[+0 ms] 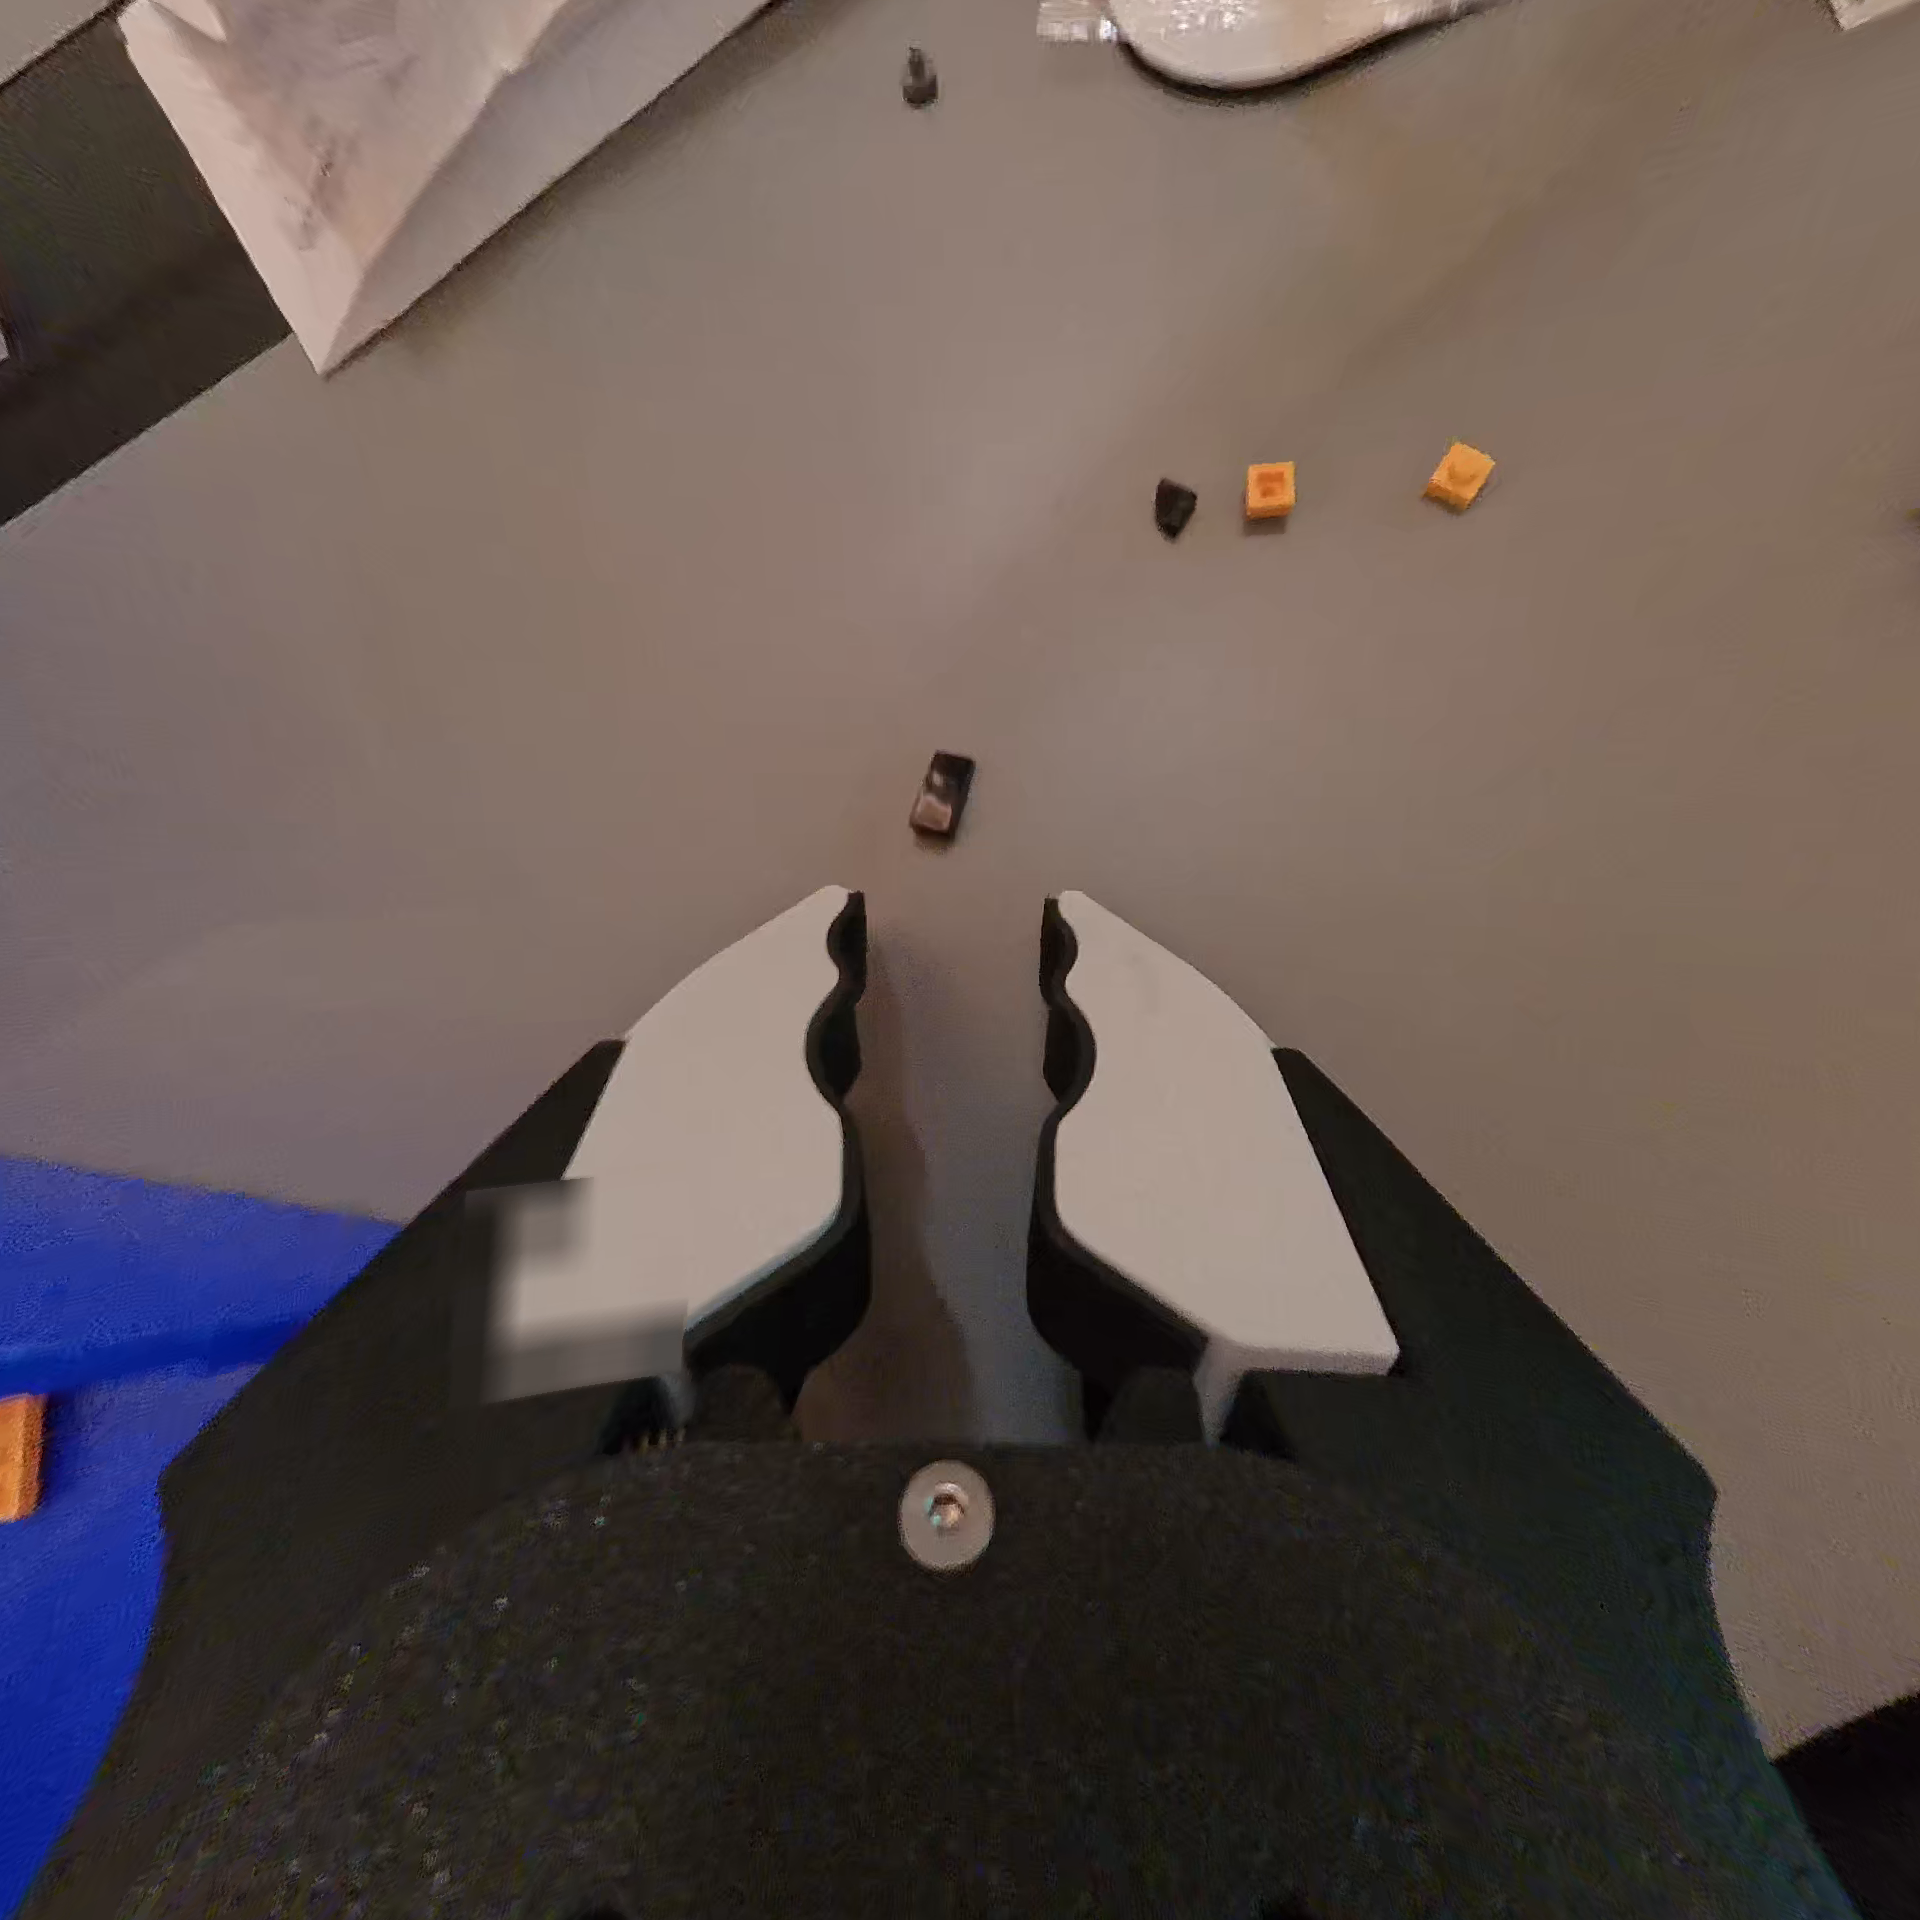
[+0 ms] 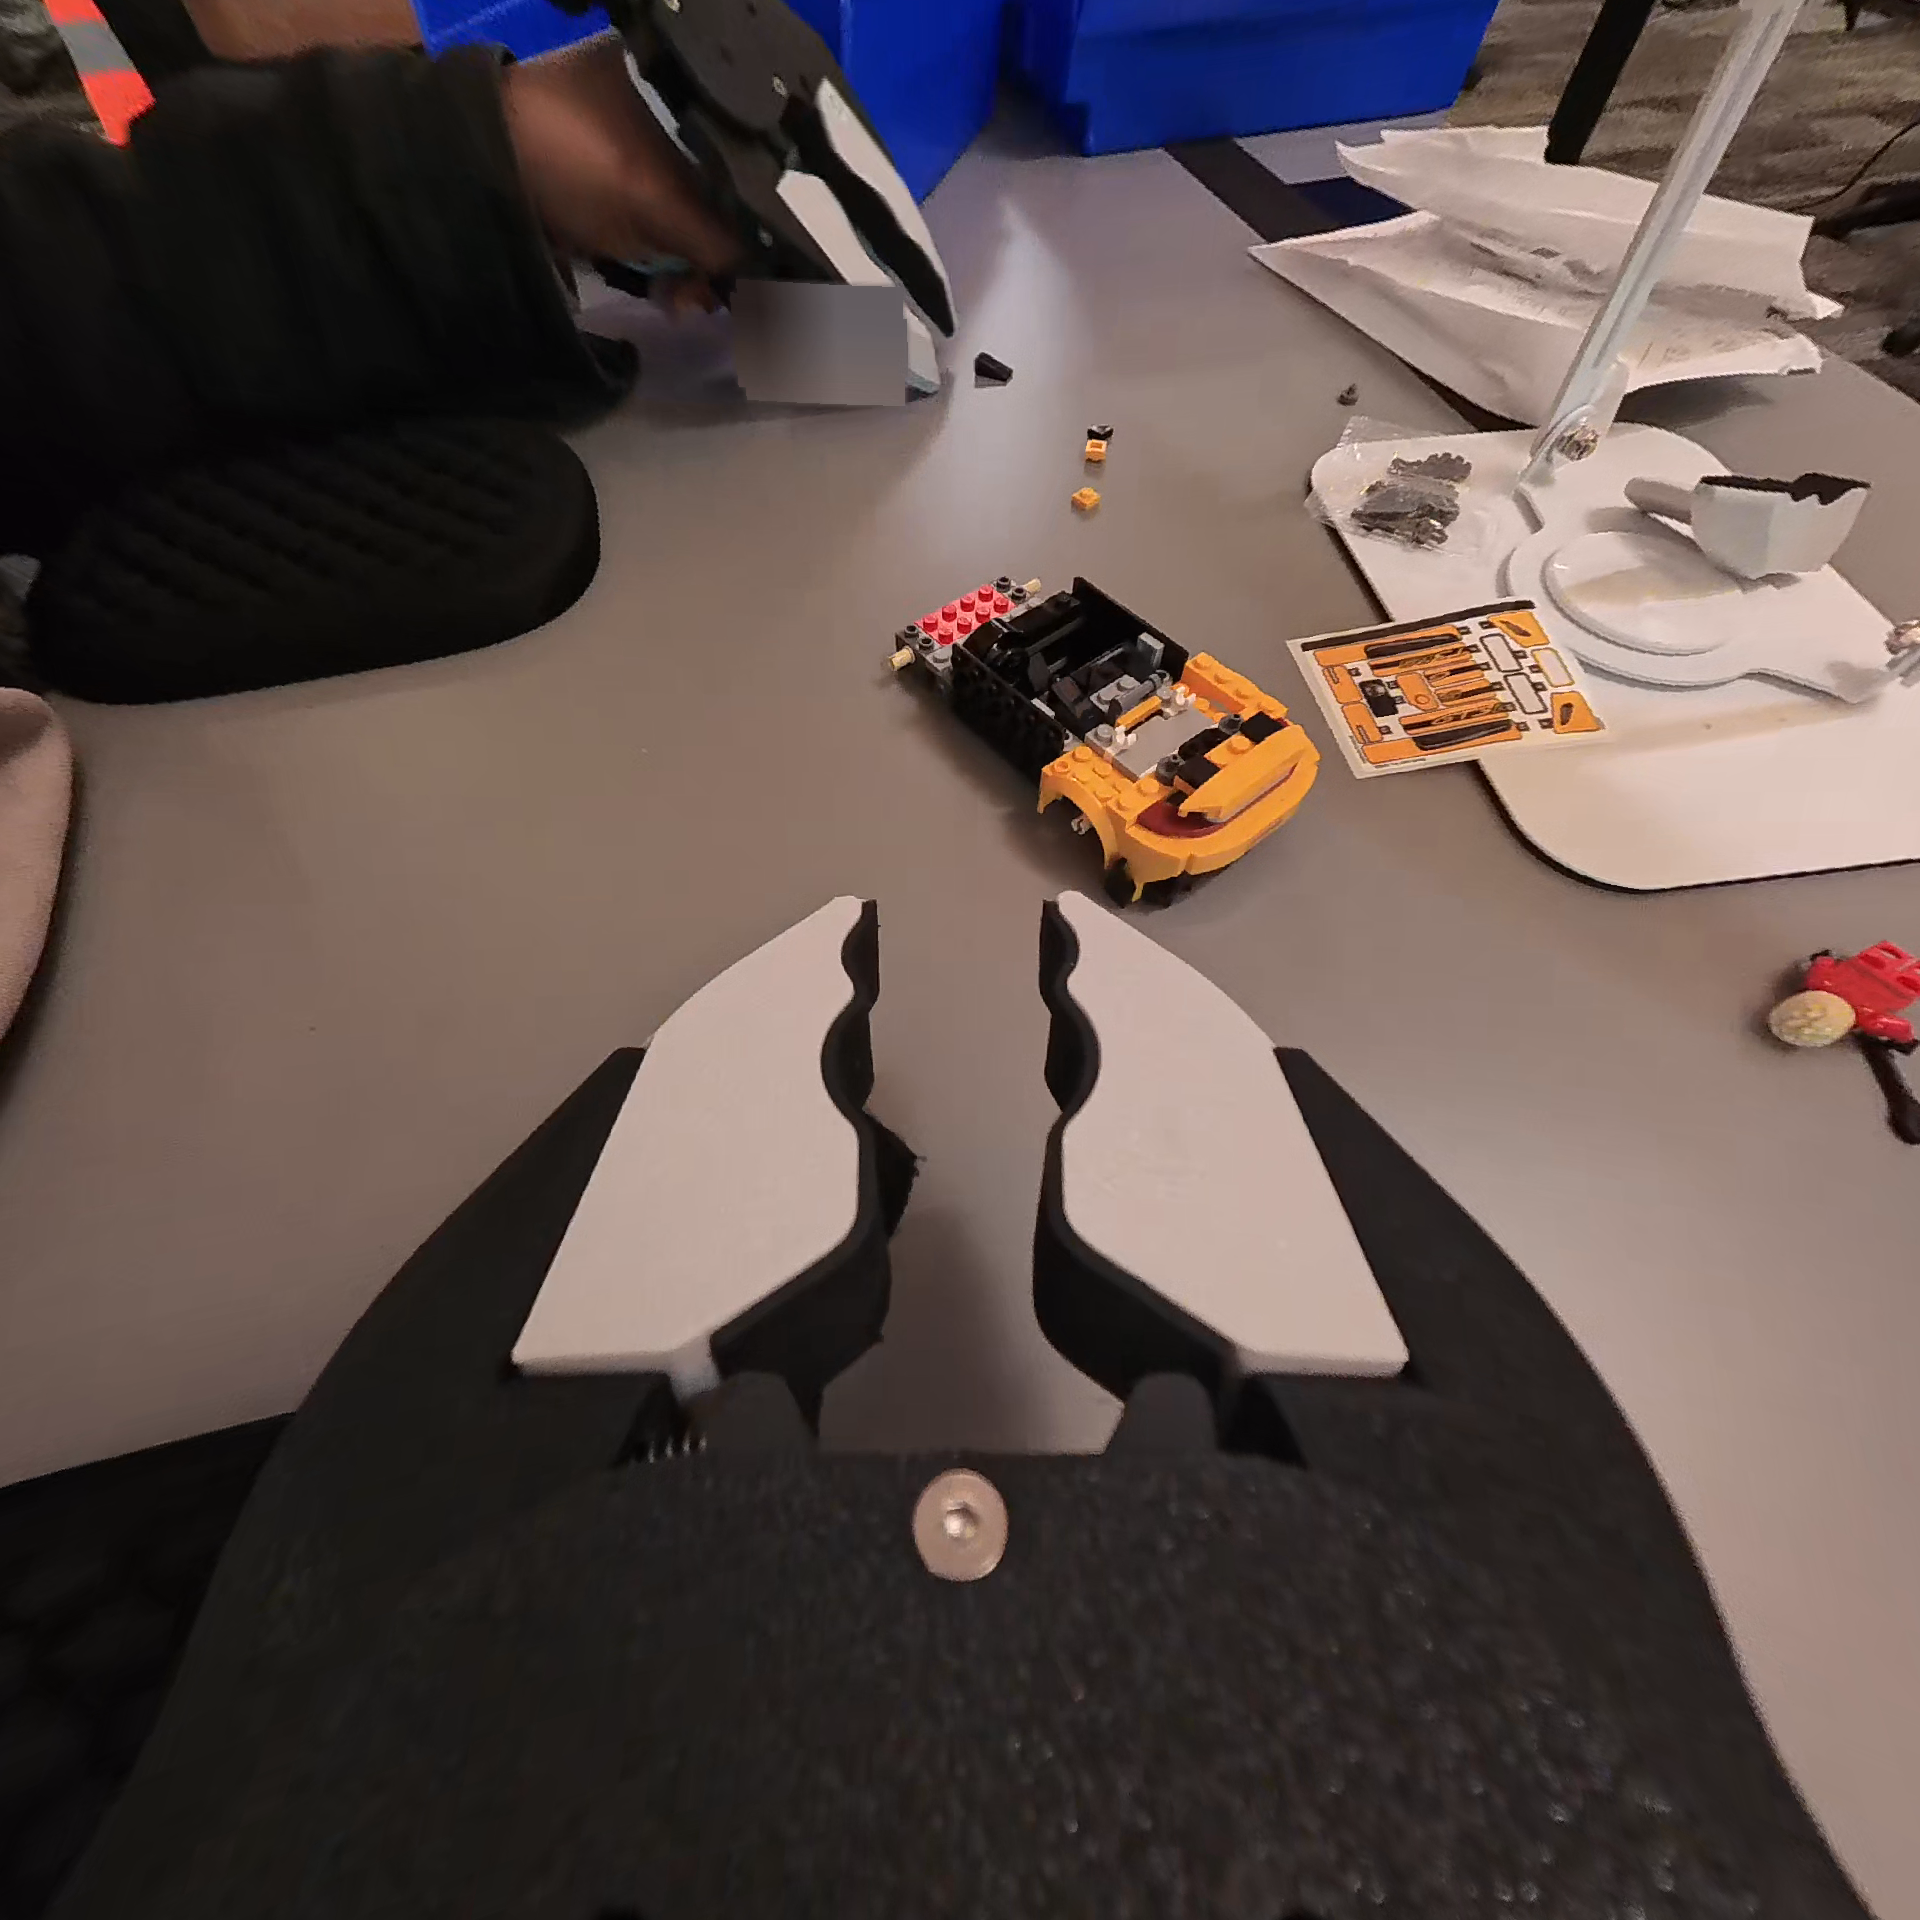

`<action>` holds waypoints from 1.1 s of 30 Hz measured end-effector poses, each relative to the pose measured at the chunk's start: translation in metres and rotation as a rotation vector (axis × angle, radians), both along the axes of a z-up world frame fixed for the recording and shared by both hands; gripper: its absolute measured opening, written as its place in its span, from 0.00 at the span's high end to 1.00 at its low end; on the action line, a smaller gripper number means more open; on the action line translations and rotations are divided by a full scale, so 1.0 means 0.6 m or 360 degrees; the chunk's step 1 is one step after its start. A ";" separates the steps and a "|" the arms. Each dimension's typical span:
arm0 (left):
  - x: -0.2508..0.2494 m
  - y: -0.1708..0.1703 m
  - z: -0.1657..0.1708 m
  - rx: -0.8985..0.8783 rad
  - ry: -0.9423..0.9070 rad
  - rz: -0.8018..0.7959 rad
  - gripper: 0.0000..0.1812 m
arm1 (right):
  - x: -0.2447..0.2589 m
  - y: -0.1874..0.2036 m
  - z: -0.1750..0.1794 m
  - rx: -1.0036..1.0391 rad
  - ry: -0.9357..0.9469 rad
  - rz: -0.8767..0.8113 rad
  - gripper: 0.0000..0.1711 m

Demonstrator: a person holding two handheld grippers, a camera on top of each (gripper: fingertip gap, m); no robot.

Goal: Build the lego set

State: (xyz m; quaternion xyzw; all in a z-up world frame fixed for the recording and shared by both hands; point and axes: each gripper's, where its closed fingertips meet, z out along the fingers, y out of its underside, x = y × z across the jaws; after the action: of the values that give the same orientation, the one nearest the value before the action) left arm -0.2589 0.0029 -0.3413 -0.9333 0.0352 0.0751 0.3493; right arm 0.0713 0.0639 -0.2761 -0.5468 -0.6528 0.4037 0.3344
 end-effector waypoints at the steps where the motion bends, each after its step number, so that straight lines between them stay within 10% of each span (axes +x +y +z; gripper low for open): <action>1: -0.001 0.005 0.000 0.0000 -0.0014 -0.0006 0.82 | 0.000 0.000 0.001 -0.0007 0.0005 0.0004 0.83; 14: 0.022 0.023 -0.004 -0.0074 -0.0160 -0.0179 0.96 | -0.004 -0.013 -0.001 -0.0020 0.0020 0.0046 0.84; 24: 0.383 -0.011 0.097 0.0213 -0.0083 -0.1356 0.96 | -0.058 -0.091 0.021 0.0439 -0.0068 0.0273 0.87; 33: 0.501 -0.047 0.071 0.0156 0.0037 -0.1683 0.96 | -0.050 -0.146 -0.027 0.0684 -0.0429 0.0600 0.88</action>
State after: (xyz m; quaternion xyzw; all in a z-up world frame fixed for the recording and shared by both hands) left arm 0.0414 -0.0251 -0.2987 -0.7699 0.5013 -0.0995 0.3822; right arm 0.0415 -0.0238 -0.2921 -0.3816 -0.8514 0.2354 0.2722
